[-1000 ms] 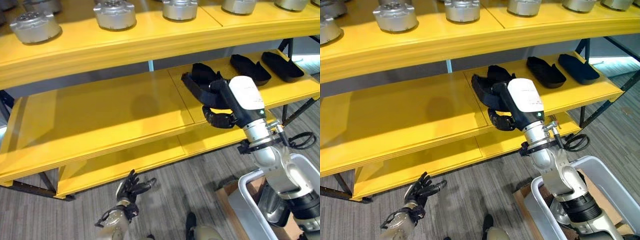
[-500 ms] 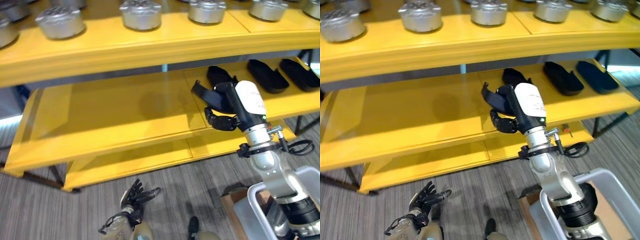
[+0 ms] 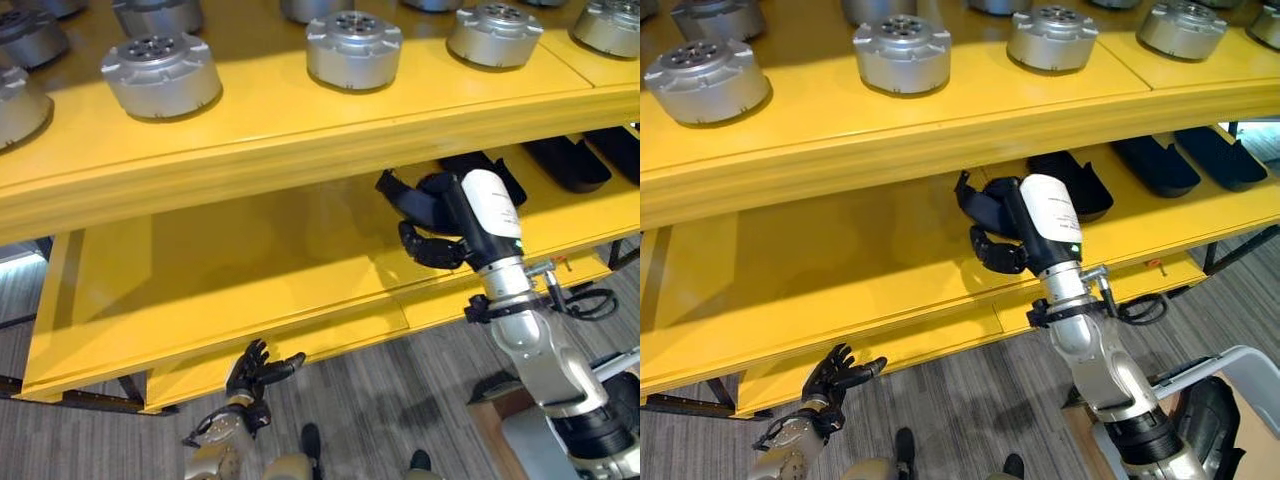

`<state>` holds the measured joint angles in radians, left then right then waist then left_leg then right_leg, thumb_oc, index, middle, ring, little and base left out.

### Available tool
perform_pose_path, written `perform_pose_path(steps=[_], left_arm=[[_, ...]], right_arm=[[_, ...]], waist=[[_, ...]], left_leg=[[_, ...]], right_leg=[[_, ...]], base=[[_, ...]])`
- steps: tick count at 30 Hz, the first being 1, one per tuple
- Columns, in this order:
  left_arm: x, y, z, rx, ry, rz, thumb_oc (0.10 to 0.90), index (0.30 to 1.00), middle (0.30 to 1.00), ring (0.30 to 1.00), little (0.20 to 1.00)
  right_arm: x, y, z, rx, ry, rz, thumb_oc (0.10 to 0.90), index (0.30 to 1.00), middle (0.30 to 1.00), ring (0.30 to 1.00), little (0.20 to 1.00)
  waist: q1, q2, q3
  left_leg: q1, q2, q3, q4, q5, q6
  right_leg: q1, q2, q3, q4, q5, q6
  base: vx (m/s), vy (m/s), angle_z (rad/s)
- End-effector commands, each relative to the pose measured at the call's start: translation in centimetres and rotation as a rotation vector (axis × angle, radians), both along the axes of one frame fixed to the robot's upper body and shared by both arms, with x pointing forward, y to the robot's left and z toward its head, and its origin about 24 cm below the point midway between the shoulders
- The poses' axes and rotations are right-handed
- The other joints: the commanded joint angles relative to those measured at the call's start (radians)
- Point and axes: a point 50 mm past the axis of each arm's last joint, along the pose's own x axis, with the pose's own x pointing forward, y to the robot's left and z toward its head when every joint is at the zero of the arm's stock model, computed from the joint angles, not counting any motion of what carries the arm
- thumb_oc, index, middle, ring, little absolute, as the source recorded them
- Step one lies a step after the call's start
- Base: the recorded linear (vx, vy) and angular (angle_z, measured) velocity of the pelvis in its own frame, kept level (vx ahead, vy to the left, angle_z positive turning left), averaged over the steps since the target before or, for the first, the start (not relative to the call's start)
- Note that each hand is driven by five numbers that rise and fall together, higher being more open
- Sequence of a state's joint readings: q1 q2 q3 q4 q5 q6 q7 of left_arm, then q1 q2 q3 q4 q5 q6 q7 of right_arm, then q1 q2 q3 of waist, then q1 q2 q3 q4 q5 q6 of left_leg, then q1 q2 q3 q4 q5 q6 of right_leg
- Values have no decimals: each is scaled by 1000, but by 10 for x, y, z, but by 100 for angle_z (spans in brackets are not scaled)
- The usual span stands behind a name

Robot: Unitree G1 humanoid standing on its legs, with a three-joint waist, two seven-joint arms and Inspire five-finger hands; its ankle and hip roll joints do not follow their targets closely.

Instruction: Move parts from the plastic box to the shelf.

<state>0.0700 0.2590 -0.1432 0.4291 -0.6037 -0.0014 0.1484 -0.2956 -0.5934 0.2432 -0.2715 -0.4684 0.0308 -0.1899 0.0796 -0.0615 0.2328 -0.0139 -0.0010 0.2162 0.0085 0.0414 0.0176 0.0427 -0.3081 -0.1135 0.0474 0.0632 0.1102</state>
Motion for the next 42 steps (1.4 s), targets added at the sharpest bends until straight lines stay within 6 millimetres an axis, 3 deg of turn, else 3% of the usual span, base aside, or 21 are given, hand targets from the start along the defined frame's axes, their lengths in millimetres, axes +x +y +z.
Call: perform_pose_path(steps=[1, 3, 5, 8, 10, 13, 15, 16, 19, 22, 27, 34, 42], left_arm=[[13, 4, 27, 31, -172, -11, 900, 1000, 1000, 1000, 1000], [13, 4, 27, 37, -168, -24, 900, 1000, 1000, 1000, 1000], [13, 4, 27, 42, -167, -32, 900, 1000, 1000, 1000, 1000], [13, 3, 27, 52, -165, -52, 900, 1000, 1000, 1000, 1000], [12, 7, 28, 47, -172, -33, 900, 1000, 1000, 1000, 1000], [9, 16, 26, 46, -161, 18, 900, 1000, 1000, 1000, 1000], [6, 19, 23, 40, -147, 43, 900, 1000, 1000, 1000, 1000], [5, 18, 20, 36, -134, 41, 900, 1000, 1000, 1000, 1000], [2, 12, 18, 15, -135, 29, 900, 1000, 1000, 1000, 1000], [2, 4, 19, 0, -144, 1, 900, 1000, 1000, 1000, 1000], [1, -2, 15, -15, -126, -19, 900, 1000, 1000, 1000, 1000], [4, -3, 19, -20, -144, -25, 900, 1000, 1000, 1000, 1000], [12, -1, 30, -6, -196, -33, 900, 1000, 1000, 1000, 1000]], right_arm=[[-5, 13, 58, 53, -297, 78, 400, 300, 300, 300, 300], [-5, 14, 56, 47, -288, 76, 400, 300, 300, 300, 300], [-4, 15, 56, 42, -284, 78, 400, 300, 300, 300, 300], [-4, 19, 60, 40, -303, 92, 400, 300, 300, 300, 300], [-4, 20, 61, 27, -305, 100, 400, 300, 300, 300, 300], [-3, 23, 67, 30, -319, 118, 400, 300, 300, 300, 300], [-2, 23, 65, 20, -310, 117, 400, 300, 300, 300, 300], [-3, 21, 61, 20, -293, 110, 400, 300, 300, 300, 300], [-1, 19, 55, 29, -249, 118, 400, 300, 300, 300, 300], [1, 19, 54, 71, -228, 146, 400, 300, 300, 300, 300], [8, 24, 54, 70, -208, 153, 400, 300, 300, 300, 300], [26, 42, 59, 11, -190, 160, 400, 300, 300, 300, 300], [48, 52, 63, -25, -164, 113, 400, 300, 300, 300, 300]], waist=[[3, -15, -96], [-2, -9, -77], [-5, -2, -73], [-25, 28, -39], [-26, 26, -42], [-21, 12, -26], [-27, -3, -18], [-29, -13, -21], [-12, -26, -48], [-8, -10, -52], [-1, 2, -30], [41, 25, 33], [83, 28, 103]], left_leg=[[-32, 71, -10, 106, -80, 17], [-25, 63, -31, 107, -88, 36], [-20, 62, -41, 99, -84, 46], [7, 74, -81, 83, -78, 55], [23, 76, -96, 65, -84, 35], [50, 106, -118, 70, -98, -11], [70, 117, -135, 70, -104, -32], [64, 122, -152, 69, -99, -40], [69, 160, -171, 39, -65, -67], [37, 233, -206, 14, -7, -101], [-2, 278, -221, -17, 46, -126], [-76, 290, -239, -46, 93, -142], [-145, 270, -269, -40, 102, -137]], right_leg=[[-23, -14, 37, 132, 137, 42], [-78, -7, 61, 269, 187, 39], [-109, 3, 77, 329, 217, 31], [-208, 64, 133, 470, 198, 21], [-215, 19, 134, 337, 163, 12], [-220, -51, 129, 120, 200, 37], [-200, -41, 148, 79, 206, 53], [-182, -20, 178, 72, 169, 49], [-146, 11, 117, 78, 107, 40], [-124, 65, 22, 96, 19, 14], [-151, 89, -45, 137, -16, 1], [-235, 85, -85, 187, -19, -1], [-293, 64, -98, 220, -18, -1]], base=[[36, 81, -15], [3, 72, -11], [1, 63, 9], [24, 17, 15], [116, -149, 49], [133, -255, 31], [107, -223, 2], [93, -230, 7], [111, -255, 94], [12, -301, 40], [-54, -180, 33], [-80, -65, 21], [-30, 19, 15]])
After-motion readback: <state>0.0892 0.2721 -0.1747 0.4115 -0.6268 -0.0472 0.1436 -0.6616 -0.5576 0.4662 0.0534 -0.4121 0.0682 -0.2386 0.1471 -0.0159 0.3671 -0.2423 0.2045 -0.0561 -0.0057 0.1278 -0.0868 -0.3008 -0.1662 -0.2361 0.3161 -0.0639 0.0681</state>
